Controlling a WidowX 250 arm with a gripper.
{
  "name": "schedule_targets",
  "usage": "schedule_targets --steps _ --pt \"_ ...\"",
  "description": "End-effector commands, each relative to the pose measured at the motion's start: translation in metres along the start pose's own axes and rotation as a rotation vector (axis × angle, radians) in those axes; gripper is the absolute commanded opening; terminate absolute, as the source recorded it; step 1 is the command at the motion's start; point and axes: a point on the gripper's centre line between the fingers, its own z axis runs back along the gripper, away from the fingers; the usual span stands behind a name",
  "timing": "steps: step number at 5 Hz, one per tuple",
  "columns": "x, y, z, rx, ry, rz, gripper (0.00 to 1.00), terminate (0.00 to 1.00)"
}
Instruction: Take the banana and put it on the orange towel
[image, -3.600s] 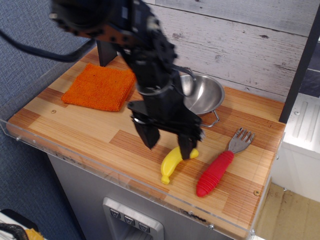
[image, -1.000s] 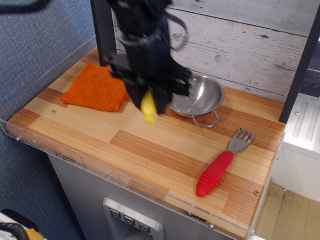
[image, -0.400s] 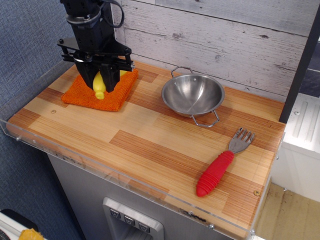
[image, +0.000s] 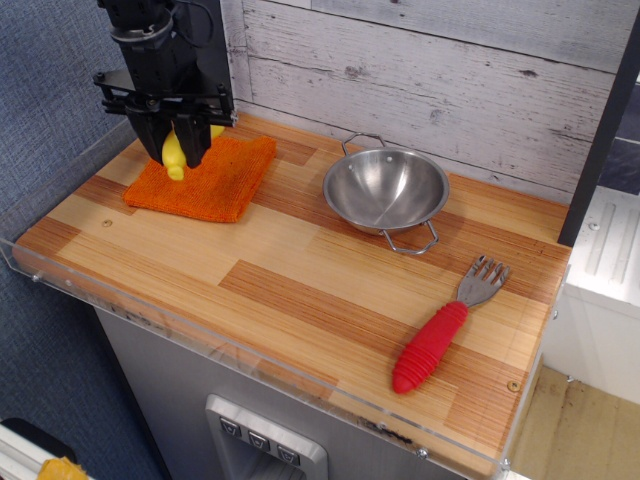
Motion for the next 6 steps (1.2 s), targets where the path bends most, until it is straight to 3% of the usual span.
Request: schedule_targets --steps 1,3,4,6 --pt "0.031 0.014 -0.009 0.007 -0.040 0.043 0.00 0.00" --pt "0.040 0.016 -0.022 0.007 -0.021 0.052 0.00 0.00" --pt "0.040 0.012 -0.019 0.006 -0.019 0.046 1.00 0.00" --pt "0.037 0.002 -0.011 -0.007 -0.027 0.019 1.00 0.00"
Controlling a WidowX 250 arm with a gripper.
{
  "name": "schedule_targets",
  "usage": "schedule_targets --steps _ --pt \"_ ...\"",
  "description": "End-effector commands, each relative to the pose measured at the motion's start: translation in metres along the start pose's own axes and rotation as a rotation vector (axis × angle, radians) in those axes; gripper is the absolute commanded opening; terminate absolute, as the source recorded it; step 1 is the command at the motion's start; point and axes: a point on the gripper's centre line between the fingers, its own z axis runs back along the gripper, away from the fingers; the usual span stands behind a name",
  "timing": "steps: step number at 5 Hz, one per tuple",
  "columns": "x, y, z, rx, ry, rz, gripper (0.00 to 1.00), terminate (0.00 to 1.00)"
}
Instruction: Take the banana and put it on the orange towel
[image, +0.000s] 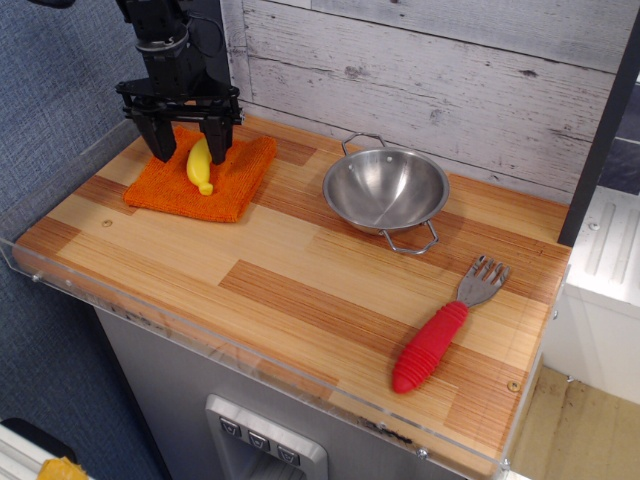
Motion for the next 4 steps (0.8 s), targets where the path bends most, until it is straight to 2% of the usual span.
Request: schedule_targets --steps 1,2,3,4 --pt "0.002 -0.020 0.049 -0.027 -0.121 -0.102 1.00 0.00" --pt "-0.001 -0.033 0.074 -0.048 -0.156 -0.126 1.00 0.00" --pt "-0.010 -0.053 0.101 -0.098 -0.170 -0.193 1.00 0.00" --pt "-0.024 -0.078 0.116 -0.165 -0.131 -0.345 1.00 0.00"
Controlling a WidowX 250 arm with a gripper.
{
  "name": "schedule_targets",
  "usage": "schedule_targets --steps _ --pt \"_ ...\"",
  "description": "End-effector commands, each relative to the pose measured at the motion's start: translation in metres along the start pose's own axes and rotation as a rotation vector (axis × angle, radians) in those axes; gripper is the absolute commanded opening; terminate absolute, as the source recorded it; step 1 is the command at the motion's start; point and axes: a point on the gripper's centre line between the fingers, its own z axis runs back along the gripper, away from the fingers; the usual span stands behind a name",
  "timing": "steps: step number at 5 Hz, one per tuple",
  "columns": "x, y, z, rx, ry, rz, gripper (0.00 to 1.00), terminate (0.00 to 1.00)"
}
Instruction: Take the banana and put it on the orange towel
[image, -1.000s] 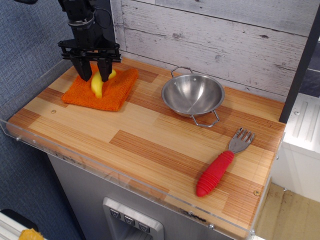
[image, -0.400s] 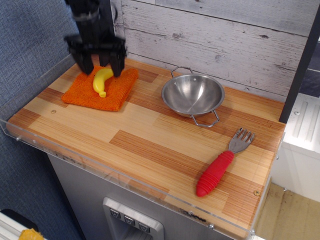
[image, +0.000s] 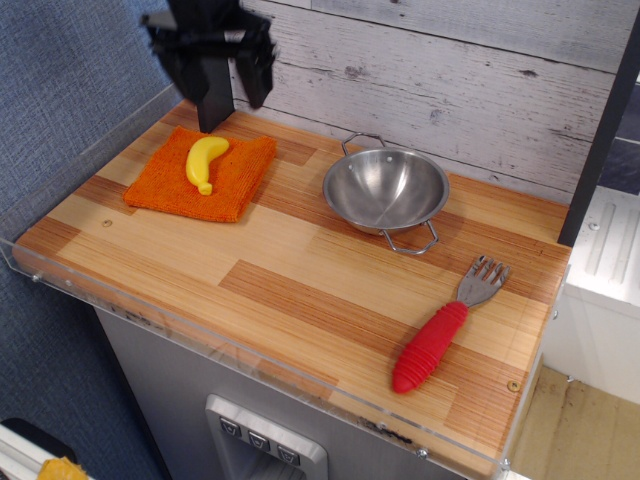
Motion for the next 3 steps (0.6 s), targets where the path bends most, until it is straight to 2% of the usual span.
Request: schedule_targets --steps 1,2,3 --pt "-0.018 -0.050 0.044 -0.061 0.015 -0.195 1.00 0.00" --pt "-0.033 -0.064 0.051 -0.008 0.082 -0.177 1.00 0.00" --pt "-0.045 -0.071 0.060 0.069 0.117 -0.139 1.00 0.00"
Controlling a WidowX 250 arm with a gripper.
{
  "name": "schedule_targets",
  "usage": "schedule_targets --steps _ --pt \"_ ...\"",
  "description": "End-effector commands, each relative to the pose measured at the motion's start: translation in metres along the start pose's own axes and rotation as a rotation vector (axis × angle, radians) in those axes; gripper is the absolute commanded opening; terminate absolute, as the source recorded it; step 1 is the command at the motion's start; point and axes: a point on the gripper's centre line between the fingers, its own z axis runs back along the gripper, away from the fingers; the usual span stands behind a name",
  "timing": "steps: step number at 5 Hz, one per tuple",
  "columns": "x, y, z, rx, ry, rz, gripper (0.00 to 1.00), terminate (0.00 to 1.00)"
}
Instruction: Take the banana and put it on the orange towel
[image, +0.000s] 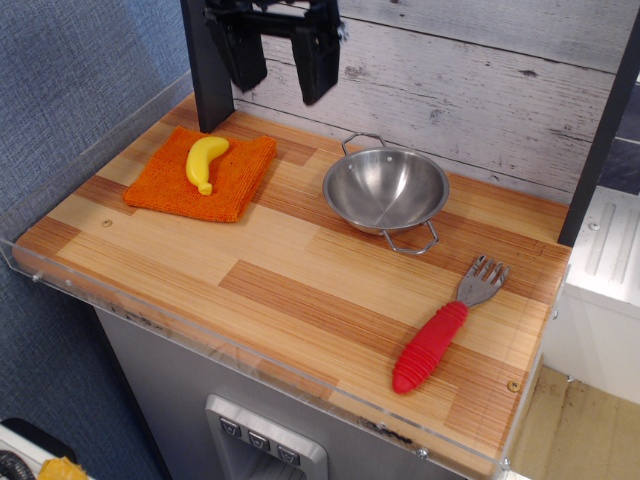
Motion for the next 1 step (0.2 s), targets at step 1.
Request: schedule_targets --steps 1 --pt "-0.0165 -0.0076 0.0260 0.081 -0.018 0.033 1.00 1.00"
